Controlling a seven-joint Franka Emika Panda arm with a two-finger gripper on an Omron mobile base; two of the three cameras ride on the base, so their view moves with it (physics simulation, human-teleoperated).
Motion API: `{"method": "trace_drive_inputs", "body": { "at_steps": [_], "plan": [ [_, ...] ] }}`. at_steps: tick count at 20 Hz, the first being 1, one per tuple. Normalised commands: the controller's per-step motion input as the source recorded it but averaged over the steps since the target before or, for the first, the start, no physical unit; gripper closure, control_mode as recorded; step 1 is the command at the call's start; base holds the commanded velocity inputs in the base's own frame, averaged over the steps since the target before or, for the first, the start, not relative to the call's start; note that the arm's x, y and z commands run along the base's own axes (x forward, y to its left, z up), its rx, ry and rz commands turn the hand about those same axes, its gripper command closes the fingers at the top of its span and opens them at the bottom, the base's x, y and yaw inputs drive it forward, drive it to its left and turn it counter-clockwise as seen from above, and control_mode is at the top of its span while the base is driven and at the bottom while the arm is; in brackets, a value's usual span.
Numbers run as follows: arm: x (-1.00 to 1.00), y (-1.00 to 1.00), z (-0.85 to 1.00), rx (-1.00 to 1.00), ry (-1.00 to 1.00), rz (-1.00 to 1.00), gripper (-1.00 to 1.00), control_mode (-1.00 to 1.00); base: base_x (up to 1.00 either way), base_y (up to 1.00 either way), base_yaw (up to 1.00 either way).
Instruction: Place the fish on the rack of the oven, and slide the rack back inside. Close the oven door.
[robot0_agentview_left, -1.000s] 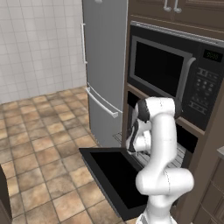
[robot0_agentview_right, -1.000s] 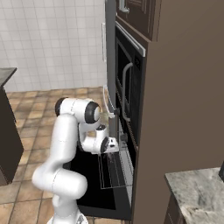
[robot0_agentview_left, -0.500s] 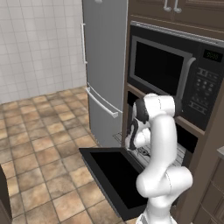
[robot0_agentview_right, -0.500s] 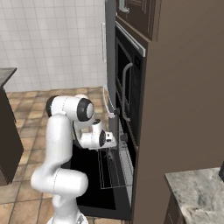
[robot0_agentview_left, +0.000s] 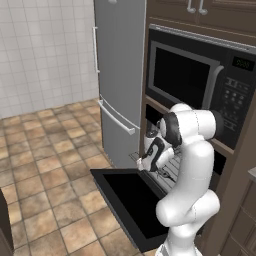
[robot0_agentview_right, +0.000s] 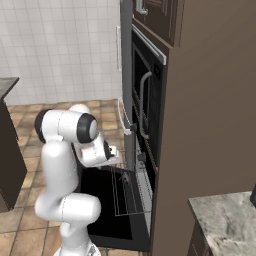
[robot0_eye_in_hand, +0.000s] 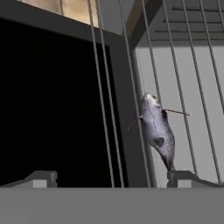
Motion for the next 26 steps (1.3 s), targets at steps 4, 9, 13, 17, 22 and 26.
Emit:
{"method": "trace_drive_inputs", "body": {
  "at_steps": [4, 9, 13, 17, 22, 26],
  "plan": [
    [-0.38, 0.69, 0.19, 0.01, 0.01, -0.07, -1.0, -1.0, 0.0, 0.0, 0.0],
    [-0.26, 0.36, -0.01, 0.05, 0.0, -0.02, -1.0, -1.0, 0.0, 0.0, 0.0],
    [-0.02, 0.0, -0.24, 0.03, 0.0, 0.01, -1.0, -1.0, 0.0, 0.0, 0.0],
    [0.0, -0.02, -0.41, 0.0, 0.0, 0.05, -1.0, -1.0, 0.0, 0.0, 0.0],
    [0.05, 0.02, -0.6, 0.0, 0.0, 0.02, -1.0, -1.0, 0.0, 0.0, 0.0],
    [0.13, 0.0, -0.63, 0.0, 0.0, 0.0, -1.0, -1.0, 0.0, 0.0, 0.0]
  ]
}}
